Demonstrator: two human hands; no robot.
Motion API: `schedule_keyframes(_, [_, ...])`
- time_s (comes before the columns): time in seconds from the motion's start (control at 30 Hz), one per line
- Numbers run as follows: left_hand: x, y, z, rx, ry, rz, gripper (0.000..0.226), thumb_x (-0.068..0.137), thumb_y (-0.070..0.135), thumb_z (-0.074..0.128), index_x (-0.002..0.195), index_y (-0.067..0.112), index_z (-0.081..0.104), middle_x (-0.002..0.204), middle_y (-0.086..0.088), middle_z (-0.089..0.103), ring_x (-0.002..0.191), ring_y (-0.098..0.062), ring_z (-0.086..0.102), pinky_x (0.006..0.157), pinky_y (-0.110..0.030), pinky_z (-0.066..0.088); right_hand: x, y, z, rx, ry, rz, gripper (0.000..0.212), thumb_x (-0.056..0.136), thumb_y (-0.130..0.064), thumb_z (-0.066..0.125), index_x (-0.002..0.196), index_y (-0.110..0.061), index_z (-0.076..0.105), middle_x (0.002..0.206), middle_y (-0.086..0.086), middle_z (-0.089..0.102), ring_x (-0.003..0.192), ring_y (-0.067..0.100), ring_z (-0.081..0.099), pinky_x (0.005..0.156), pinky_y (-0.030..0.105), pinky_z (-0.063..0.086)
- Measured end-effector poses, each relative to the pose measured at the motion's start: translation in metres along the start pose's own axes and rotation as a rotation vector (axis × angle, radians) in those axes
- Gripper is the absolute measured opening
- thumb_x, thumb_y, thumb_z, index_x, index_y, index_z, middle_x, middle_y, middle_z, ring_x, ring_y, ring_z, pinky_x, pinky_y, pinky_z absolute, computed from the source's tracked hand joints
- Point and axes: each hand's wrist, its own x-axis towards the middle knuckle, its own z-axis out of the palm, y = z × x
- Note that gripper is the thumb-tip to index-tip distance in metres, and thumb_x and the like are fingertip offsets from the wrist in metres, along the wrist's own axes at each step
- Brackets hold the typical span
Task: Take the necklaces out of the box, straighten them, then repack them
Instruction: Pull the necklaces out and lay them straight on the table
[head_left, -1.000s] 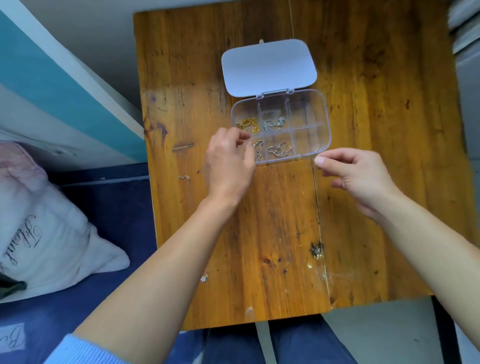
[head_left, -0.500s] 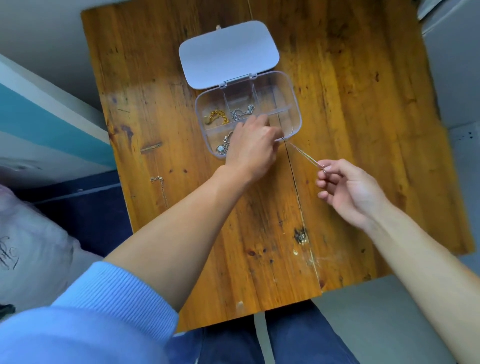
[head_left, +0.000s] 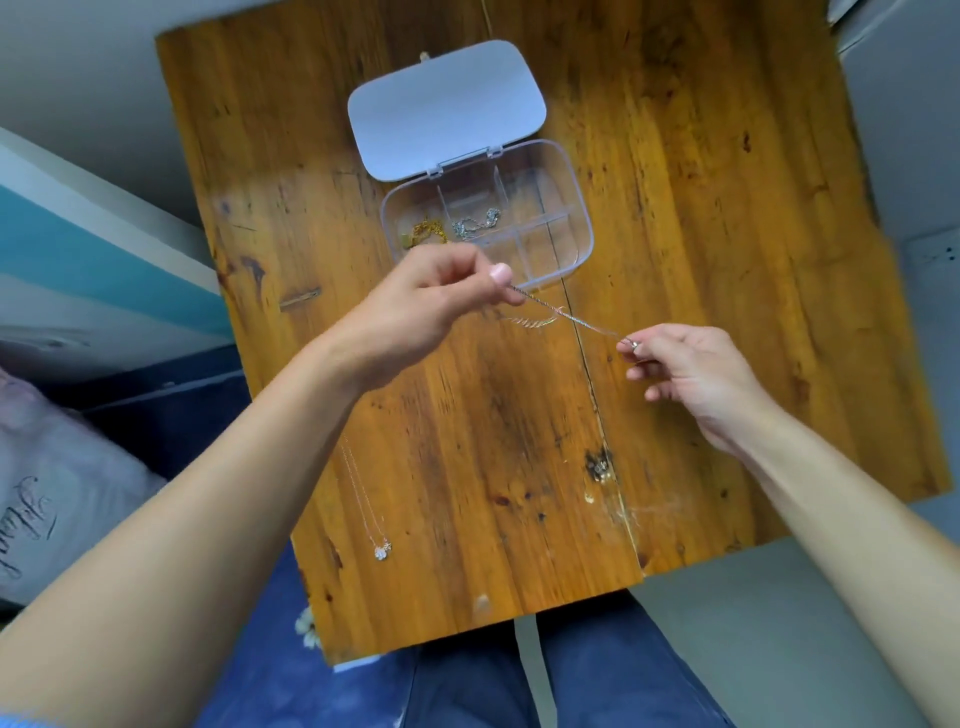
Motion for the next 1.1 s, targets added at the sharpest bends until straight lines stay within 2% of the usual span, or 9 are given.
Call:
schedule_keyframes(0.03, [-0.006, -0.004, -0.007, -0.071, -0.004, -0.046, 0.032, 0.098, 0.025, 0.05, 0.093, -0.006, 0.059, 0.1, -0.011, 0.073, 0.092, -0.015, 0.064, 0.087, -0.026, 0.048, -0.001, 0.002, 0.003, -0.027, -0.008, 0.002, 0.026, 0.089, -0.004, 0.053, 0.077, -0.016, 0.072, 0.068, -0.007, 0.07, 0.058, 0.005, 0.06, 0.043, 0.015, 0.043])
schedule_keyframes(0.13, [-0.02, -0.022, -0.028, -0.198, 0.021, -0.165, 0.028, 0.1, 0.026, 0.045, 0.087, 0.003, 0.055, 0.082, -0.012, 0.066, 0.091, -0.024, 0.066, 0.092, -0.04, 0.048, -0.006, 0.01, 0.014, -0.103, -0.038, -0.002, 0.024, 0.088, -0.003, 0.056, 0.079, -0.016, 0.074, 0.068, -0.006, 0.068, 0.059, 0.007, 0.058, 0.044, 0.015, 0.043])
schedule_keyframes(0.23, [-0.031, -0.042, -0.044, -0.23, 0.071, -0.272, 0.025, 0.098, 0.02, 0.05, 0.077, 0.008, 0.057, 0.069, -0.009, 0.055, 0.068, -0.021, 0.064, 0.071, -0.032, 0.054, -0.015, 0.021, 0.031, -0.208, -0.082, -0.011, 0.02, 0.087, -0.003, 0.061, 0.082, -0.016, 0.076, 0.067, 0.001, 0.07, 0.059, 0.01, 0.059, 0.05, 0.021, 0.045])
schedule_keyframes(0.3, [-0.039, -0.053, -0.056, -0.152, 0.122, -0.308, 0.016, 0.094, 0.015, 0.058, 0.085, 0.005, 0.065, 0.067, -0.007, 0.055, 0.063, -0.017, 0.06, 0.061, -0.025, 0.054, -0.022, 0.029, 0.044, -0.263, -0.108, -0.024, 0.019, 0.084, -0.003, 0.065, 0.079, -0.019, 0.075, 0.068, 0.009, 0.071, 0.06, 0.015, 0.06, 0.052, 0.024, 0.045])
schedule_keyframes(0.37, [-0.044, -0.061, -0.069, -0.056, 0.18, -0.316, 0.008, 0.09, 0.01, 0.063, 0.088, 0.007, 0.07, 0.068, -0.003, 0.061, 0.062, -0.014, 0.061, 0.058, -0.023, 0.053, -0.031, 0.035, 0.055, -0.295, -0.125, -0.039, 0.019, 0.08, -0.002, 0.069, 0.073, -0.02, 0.072, 0.062, 0.007, 0.069, 0.059, 0.017, 0.06, 0.05, 0.019, 0.043])
schedule_keyframes(0.57, [-0.047, -0.071, -0.094, 0.097, 0.367, -0.249, 0.008, 0.087, 0.008, 0.068, 0.088, 0.012, 0.074, 0.074, -0.003, 0.071, 0.061, -0.008, 0.068, 0.059, -0.019, 0.056, -0.068, 0.047, 0.092, -0.413, -0.275, -0.027, 0.013, 0.077, -0.008, 0.076, 0.069, -0.017, 0.073, 0.062, 0.001, 0.07, 0.061, 0.017, 0.063, 0.064, 0.037, 0.055])
schedule_keyframes(0.7, [-0.039, -0.076, -0.087, 0.316, 0.433, -0.21, 0.012, 0.087, 0.011, 0.068, 0.097, 0.008, 0.074, 0.084, -0.006, 0.071, 0.068, -0.01, 0.07, 0.06, -0.016, 0.056, -0.089, 0.054, 0.122, -0.485, -0.368, -0.02, 0.009, 0.077, -0.014, 0.078, 0.071, -0.018, 0.073, 0.066, -0.001, 0.071, 0.066, 0.016, 0.067, 0.069, 0.036, 0.059])
schedule_keyframes(0.87, [-0.026, -0.085, -0.074, 0.508, 0.487, -0.117, 0.013, 0.087, 0.01, 0.067, 0.096, 0.011, 0.075, 0.096, -0.006, 0.073, 0.092, -0.015, 0.066, 0.085, -0.028, 0.055, -0.097, 0.063, 0.153, -0.535, -0.379, -0.011, 0.011, 0.077, -0.017, 0.076, 0.068, -0.021, 0.071, 0.063, -0.001, 0.071, 0.066, 0.015, 0.069, 0.074, 0.037, 0.059])
schedule_keyframes(1.1, [-0.017, -0.1, -0.056, 0.556, 0.469, -0.093, 0.013, 0.086, 0.009, 0.066, 0.094, 0.009, 0.076, 0.096, -0.009, 0.073, 0.09, -0.019, 0.065, 0.08, -0.025, 0.05, -0.099, 0.078, 0.173, -0.761, -0.285, -0.036, 0.011, 0.079, -0.026, 0.07, 0.069, -0.023, 0.068, 0.061, -0.007, 0.069, 0.066, 0.012, 0.068, 0.071, 0.034, 0.058])
